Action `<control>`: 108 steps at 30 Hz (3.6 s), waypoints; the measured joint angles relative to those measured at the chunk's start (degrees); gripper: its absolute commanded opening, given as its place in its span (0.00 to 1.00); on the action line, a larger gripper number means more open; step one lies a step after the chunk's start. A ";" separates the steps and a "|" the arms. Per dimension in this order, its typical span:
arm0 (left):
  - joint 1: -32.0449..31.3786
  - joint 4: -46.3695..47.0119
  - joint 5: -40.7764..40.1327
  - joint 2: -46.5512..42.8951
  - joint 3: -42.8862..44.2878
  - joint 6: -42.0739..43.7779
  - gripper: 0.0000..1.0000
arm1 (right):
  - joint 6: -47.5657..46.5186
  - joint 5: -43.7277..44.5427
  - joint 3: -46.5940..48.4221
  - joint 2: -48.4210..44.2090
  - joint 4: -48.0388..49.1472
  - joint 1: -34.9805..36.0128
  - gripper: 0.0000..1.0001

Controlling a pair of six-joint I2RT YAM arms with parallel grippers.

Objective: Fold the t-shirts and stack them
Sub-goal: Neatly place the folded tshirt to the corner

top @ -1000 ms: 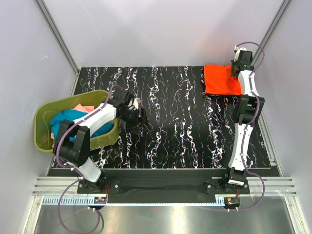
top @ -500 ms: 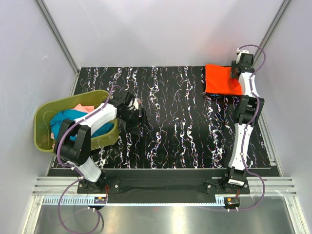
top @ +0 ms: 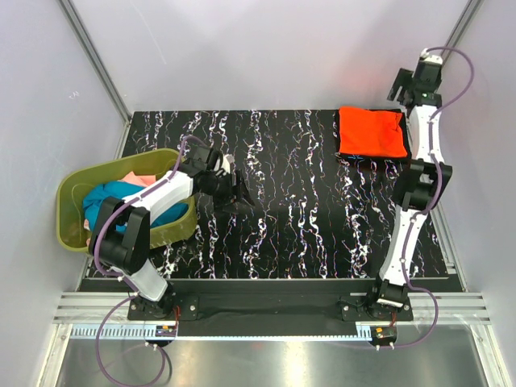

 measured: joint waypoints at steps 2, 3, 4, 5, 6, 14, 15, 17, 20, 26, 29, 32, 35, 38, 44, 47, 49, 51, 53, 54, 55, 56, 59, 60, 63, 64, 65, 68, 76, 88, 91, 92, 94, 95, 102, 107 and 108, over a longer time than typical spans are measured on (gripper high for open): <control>0.00 1.18 0.13 0.00 0.00 -0.20 0.75 | 3.08 -3.58 -2.05 -3.04 0.68 -0.24 0.59; 0.00 1.68 0.31 0.00 -0.04 -0.22 0.75 | 4.15 -5.31 -3.78 -4.42 1.66 -0.31 0.56; 0.00 2.27 0.44 0.00 -0.15 -0.24 0.75 | 5.60 -7.43 -5.60 -5.51 2.62 -0.46 0.52; 0.00 2.73 0.52 0.00 -0.28 -0.26 0.75 | 6.95 -9.73 -7.02 -5.99 3.58 -0.66 0.49; 0.00 2.95 0.61 0.00 -0.37 -0.31 0.75 | 8.07 -11.78 -8.26 -6.08 4.74 -0.90 0.40; 0.00 3.21 1.38 0.04 -0.76 -0.39 0.75 | 17.46 -23.76 -8.94 2.62 9.64 -3.67 0.00; 0.00 3.21 1.44 0.13 -0.74 -0.37 0.75 | 18.01 -24.20 -8.87 3.67 10.08 -4.09 0.00; 0.00 3.21 1.64 0.59 -0.61 -0.37 0.75 | 19.19 -24.50 -8.74 5.99 10.71 -4.94 0.00; 0.00 3.15 1.77 1.88 -0.13 -0.35 0.75 | 20.48 -24.76 -6.82 9.14 10.62 -5.90 0.00; 0.00 2.23 1.79 3.78 1.31 0.04 0.75 | 22.45 -24.65 -4.39 12.92 13.99 -6.69 0.00; 0.09 1.60 1.79 4.63 2.23 0.28 0.75 | 22.53 -24.61 -1.18 15.56 15.98 -6.84 0.00; 0.22 1.07 1.79 5.68 2.91 0.52 0.75 | 22.47 -24.59 1.84 18.45 18.03 -7.19 0.04; 0.42 0.37 1.79 6.51 3.41 0.72 0.75 | 22.45 -24.37 2.51 20.00 19.76 -7.61 0.09; 0.46 0.13 1.77 6.86 3.43 0.76 0.75 | 22.47 -24.33 4.13 21.57 20.17 -7.96 0.15; 0.46 0.33 1.79 6.86 3.43 0.28 0.75 | 22.43 -25.73 6.01 21.99 20.06 -8.15 0.27; 0.46 0.59 1.84 6.84 3.43 -0.26 0.75 | 22.45 -26.43 5.62 21.18 18.73 -8.17 0.31; 0.46 0.70 1.84 6.71 3.43 -0.61 0.75 | 22.47 -26.75 4.15 19.45 16.96 -8.22 0.33; 0.46 0.68 1.81 6.32 3.43 -0.85 0.75 | 22.47 -26.91 0.61 16.31 16.13 -8.33 0.34; 0.46 0.68 1.79 5.53 3.43 -1.11 0.75 | 22.49 -27.23 -4.66 11.98 15.80 -8.57 0.34; 0.46 0.70 1.79 5.05 3.41 -1.22 0.75 | 22.49 -27.43 -6.69 9.94 15.45 -8.74 0.33; 0.46 0.70 1.79 4.39 3.41 -1.29 0.75 | 22.49 -27.67 -8.04 8.48 15.26 -8.90 0.32; 0.46 0.72 1.79 3.78 3.41 -1.36 0.75 | 22.49 -27.87 -9.86 6.64 15.30 -9.09 0.30; 0.46 0.92 1.81 2.21 3.41 -1.64 0.75 | 22.38 -28.30 -15.30 1.53 15.39 -9.64 0.19; 0.46 1.03 1.84 1.97 3.41 -1.70 0.75 | 22.36 -28.44 -17.38 -0.09 15.43 -9.81 0.16; 0.46 1.20 1.81 1.73 3.37 -1.73 0.75 | 22.34 -29.16 -24.55 -3.93 17.07 -10.49 0.06; 0.46 1.18 1.81 1.70 3.34 -1.73 0.75 | 22.29 -29.24 -26.14 -4.52 17.14 -10.73 0.04; 0.46 1.33 1.81 1.60 3.15 -1.77 0.75 | 22.21 -29.35 -27.96 -4.94 17.57 -11.04 0.03; 0.46 1.60 1.81 1.05 2.19 -2.03 0.75 | 21.81 -29.38 -32.24 -4.98 17.92 -11.87 0.02; 0.44 1.44 1.79 0.48 1.53 -2.58 0.75 | 20.13 -27.93 -38.32 -5.09 16.76 -14.21 0.02; 0.44 -1.55 1.75 -1.40 3.37 -2.14 0.75 | 19.43 -29.29 -30.75 -6.38 10.29 -11.65 0.20; 0.44 -1.77 1.75 -1.57 4.35 -1.86 0.75 | 20.65 -30.99 -30.47 -7.56 9.99 -9.57 0.22; 0.44 -1.92 1.75 -1.62 4.59 -1.68 0.75 | 21.05 -31.82 -30.47 -7.91 9.97 -8.61 0.23; 0.44 -2.10 1.75 -1.79 4.66 -1.62 0.75 | 21.97 -33.11 -30.69 -8.44 10.32 -6.38 0.24; 0.44 -2.32 1.75 -1.84 4.66 -1.60 0.75 | 22.62 -34.01 -31.01 -8.59 10.69 -5.07 0.24; 0.44 -3.43 1.70 -3.37 4.66 -1.49 0.76 | 29.55 -39.71 -39.95 -8.55 15.76 -0.17 0.23; 0.44 -4.42 1.29 -6.49 4.66 -1.46 0.75 | 30.38 -40.33 -40.87 -7.21 15.58 -1.42 0.23; 0.44 -4.63 1.20 -7.19 4.66 -1.49 0.76 | 30.23 -40.54 -40.74 -7.21 15.10 -1.60 0.23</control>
